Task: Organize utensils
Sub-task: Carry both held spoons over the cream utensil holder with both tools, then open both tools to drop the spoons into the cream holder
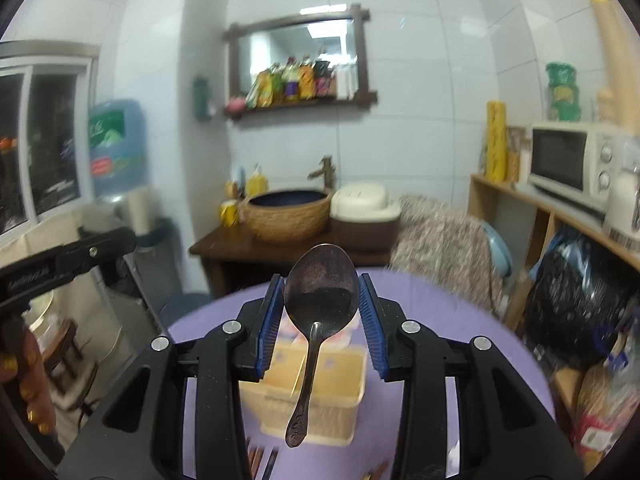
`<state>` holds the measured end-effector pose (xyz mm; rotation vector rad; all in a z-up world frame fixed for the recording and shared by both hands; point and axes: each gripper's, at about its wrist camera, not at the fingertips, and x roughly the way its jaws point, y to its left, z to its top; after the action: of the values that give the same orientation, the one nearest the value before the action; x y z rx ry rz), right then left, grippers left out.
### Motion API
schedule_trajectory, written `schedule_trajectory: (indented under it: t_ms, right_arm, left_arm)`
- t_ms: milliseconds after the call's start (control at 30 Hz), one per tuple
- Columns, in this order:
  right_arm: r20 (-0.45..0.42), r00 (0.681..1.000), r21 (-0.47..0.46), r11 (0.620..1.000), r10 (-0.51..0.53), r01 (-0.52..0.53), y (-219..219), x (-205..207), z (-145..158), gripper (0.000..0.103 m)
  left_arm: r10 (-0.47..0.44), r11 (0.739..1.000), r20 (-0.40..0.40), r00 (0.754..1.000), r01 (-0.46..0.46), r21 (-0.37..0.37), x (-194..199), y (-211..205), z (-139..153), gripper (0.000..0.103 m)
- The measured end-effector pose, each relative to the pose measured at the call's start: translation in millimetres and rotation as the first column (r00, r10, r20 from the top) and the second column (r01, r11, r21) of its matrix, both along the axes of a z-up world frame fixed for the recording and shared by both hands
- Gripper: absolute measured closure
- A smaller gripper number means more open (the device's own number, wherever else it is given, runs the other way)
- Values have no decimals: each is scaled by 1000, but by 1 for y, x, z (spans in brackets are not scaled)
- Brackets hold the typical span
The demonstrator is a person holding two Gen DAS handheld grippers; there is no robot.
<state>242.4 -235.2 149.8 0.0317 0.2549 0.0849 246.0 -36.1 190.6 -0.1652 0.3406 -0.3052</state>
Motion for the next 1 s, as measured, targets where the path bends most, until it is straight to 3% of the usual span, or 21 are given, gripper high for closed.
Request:
schedule_trajectory:
  t_ms: [133, 400, 700, 1000]
  right_arm:
    - [21, 998, -39, 997, -59, 60, 2, 30, -6, 65]
    - [-62, 996, -51, 997, -68, 65, -7, 49, -63, 65]
    - [-129, 991, -38, 999, -34, 30, -13, 37, -102, 65]
    - [-147, 989, -65, 998, -20, 11, -7, 30, -116, 65]
  left_arm:
    - [38, 997, 38, 999, -41, 68, 24, -28, -6, 67]
    - [42, 979, 8, 999, -43, 197, 36, -48, -65, 67]
    - [26, 971, -45, 999, -14, 240, 31, -42, -103, 67]
    - [10, 972, -71, 997, 7, 236, 28, -38, -117, 66]
